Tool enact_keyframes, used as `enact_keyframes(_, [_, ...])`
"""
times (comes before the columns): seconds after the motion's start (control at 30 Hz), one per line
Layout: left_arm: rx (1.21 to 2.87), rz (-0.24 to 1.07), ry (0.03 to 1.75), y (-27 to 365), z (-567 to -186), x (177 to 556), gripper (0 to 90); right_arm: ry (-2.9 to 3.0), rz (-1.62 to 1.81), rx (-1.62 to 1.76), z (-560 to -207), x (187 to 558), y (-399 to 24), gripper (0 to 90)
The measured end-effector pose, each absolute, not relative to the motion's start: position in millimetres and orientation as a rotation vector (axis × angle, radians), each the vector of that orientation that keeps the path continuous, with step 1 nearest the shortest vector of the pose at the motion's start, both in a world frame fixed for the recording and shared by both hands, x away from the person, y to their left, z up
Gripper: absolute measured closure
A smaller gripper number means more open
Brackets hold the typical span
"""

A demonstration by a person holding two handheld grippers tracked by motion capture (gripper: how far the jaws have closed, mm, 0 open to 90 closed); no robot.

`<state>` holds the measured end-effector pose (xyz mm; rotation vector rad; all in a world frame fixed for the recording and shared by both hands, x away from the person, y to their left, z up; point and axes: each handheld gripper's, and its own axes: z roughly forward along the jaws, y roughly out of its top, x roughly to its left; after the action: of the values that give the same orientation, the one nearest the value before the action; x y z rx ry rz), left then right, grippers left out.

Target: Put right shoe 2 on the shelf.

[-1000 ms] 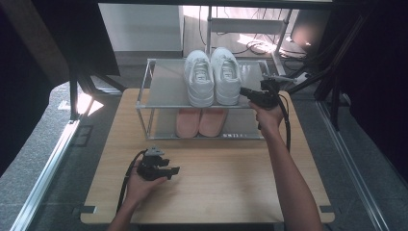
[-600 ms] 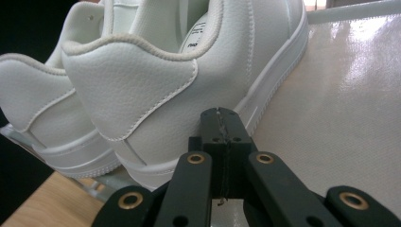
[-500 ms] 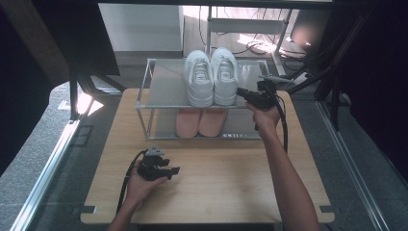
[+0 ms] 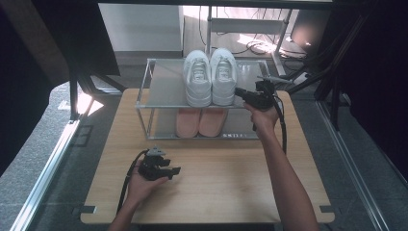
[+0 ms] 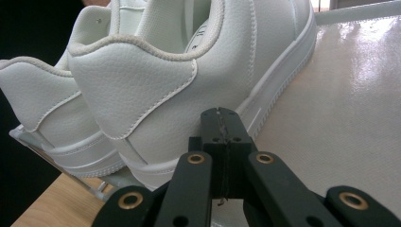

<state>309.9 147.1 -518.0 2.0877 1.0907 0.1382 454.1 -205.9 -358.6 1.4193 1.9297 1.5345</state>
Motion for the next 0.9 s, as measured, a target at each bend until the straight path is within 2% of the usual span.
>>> enact_keyframes(0.7, [2.084,0.128,1.094,147,-520,311,41.4,1.947,1.598,1.430,-359,455,-207,90.0])
enact_keyframes(0.9, [2.071,0.144,1.108,153,-518,308,41.4,1.911,1.628,1.403,-357,449,-213,82.7])
